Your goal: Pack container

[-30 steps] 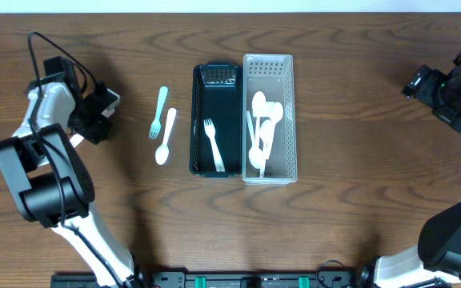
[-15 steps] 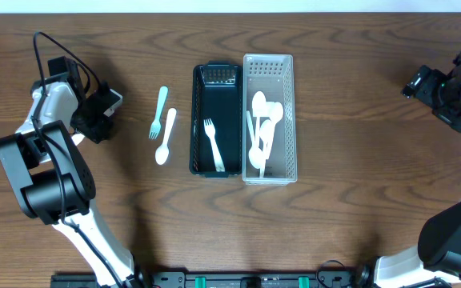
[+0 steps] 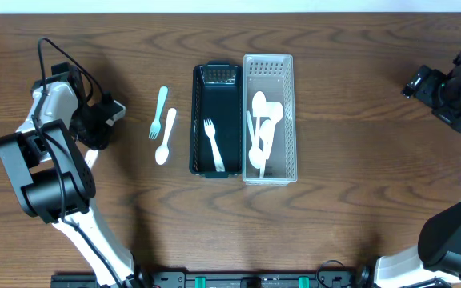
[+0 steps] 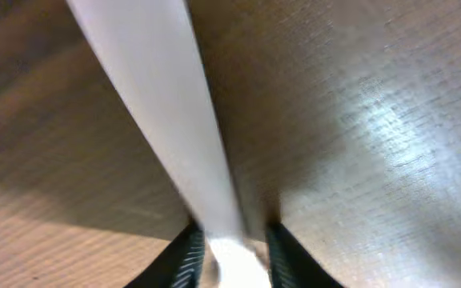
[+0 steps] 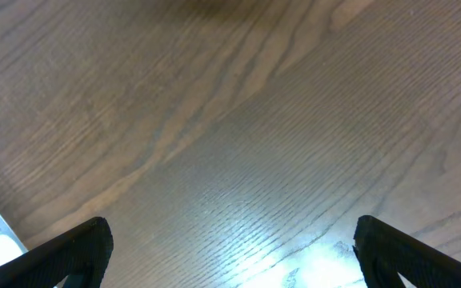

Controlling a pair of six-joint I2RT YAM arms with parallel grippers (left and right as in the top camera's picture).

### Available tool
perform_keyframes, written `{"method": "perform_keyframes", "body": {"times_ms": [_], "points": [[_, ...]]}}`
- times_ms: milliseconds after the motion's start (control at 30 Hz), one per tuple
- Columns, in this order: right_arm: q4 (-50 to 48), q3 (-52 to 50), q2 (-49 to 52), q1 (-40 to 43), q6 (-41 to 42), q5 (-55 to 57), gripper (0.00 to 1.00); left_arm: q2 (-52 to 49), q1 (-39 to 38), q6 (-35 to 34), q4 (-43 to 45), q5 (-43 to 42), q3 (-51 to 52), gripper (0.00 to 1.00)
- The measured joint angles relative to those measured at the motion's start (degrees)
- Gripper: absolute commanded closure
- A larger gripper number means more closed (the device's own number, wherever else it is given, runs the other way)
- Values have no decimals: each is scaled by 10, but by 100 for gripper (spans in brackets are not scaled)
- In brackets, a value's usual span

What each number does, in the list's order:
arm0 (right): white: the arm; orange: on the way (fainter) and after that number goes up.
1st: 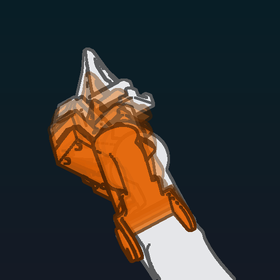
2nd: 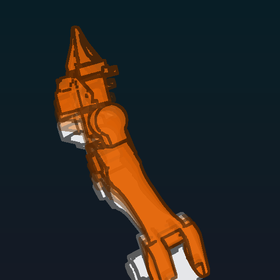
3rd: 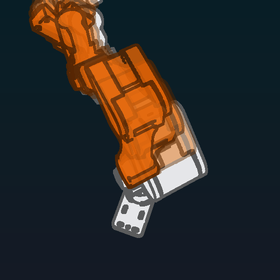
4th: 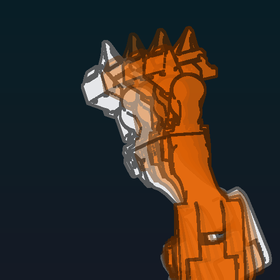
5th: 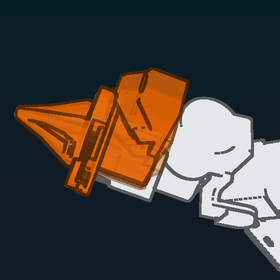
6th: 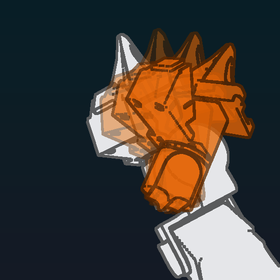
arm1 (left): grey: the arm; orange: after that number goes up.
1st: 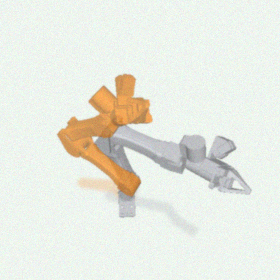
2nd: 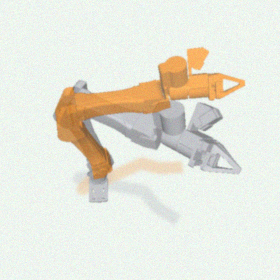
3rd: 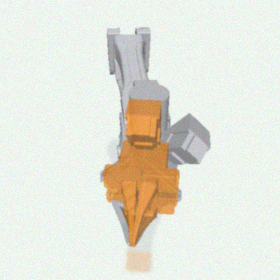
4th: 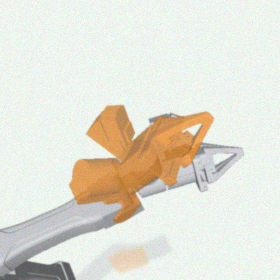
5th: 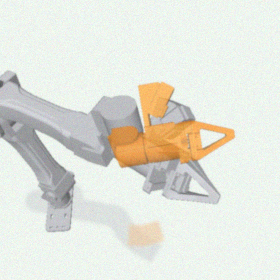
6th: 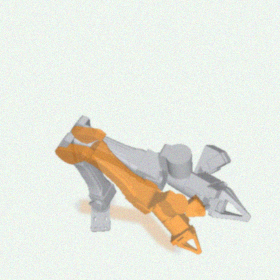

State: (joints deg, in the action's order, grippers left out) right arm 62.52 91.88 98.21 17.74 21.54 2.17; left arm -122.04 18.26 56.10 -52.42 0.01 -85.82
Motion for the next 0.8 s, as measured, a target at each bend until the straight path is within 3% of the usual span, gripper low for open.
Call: {"method": "perform_keyframes", "body": {"times_ms": [167,233,533,800], "points": [[0,0,0,0,0,0,1,0,0,-25,-7,0,0,81],[0,0,0,0,0,0,1,0,0,-47,-7,0,0,94],[0,0,0,0,0,0,1,12,-15,-153,-5,-27,0,94],[0,0,0,0,0,0,1,113,-30,-195,-12,-47,0,94]]}}
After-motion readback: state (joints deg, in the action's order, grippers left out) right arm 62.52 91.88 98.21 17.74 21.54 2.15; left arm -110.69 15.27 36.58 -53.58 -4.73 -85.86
